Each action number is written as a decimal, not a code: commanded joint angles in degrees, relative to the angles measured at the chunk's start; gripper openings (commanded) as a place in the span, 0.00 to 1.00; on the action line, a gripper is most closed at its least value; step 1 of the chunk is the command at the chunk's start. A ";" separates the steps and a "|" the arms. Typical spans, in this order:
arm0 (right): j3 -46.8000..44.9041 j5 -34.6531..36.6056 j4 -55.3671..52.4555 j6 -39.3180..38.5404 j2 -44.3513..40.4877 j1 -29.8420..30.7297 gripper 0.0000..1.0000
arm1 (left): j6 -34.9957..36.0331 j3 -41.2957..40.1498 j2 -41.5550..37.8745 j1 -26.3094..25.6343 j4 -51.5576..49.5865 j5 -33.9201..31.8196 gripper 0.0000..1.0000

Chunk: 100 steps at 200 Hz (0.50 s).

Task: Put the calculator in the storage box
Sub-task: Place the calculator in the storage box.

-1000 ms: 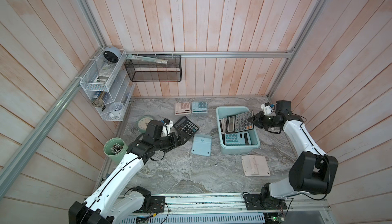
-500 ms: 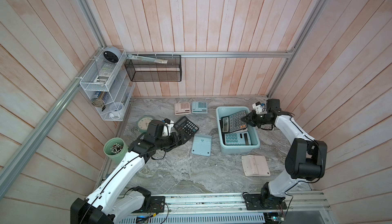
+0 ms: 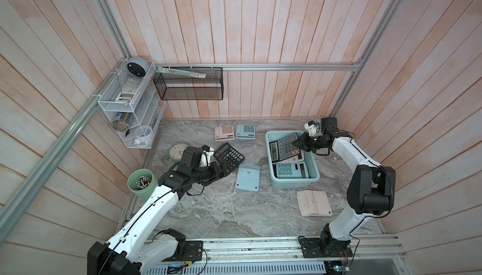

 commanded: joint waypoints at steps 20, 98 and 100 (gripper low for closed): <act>3.67 10.37 -4.74 -2.84 0.74 1.11 0.33 | -0.23 -1.20 0.29 0.21 1.77 0.69 1.00; 7.49 24.13 -9.93 -4.61 -2.46 2.55 0.46 | -2.25 -2.38 0.90 0.18 4.26 0.14 1.00; 7.40 24.40 -9.89 -4.68 -2.69 2.59 0.46 | -2.33 -2.46 0.90 0.18 4.43 0.05 1.00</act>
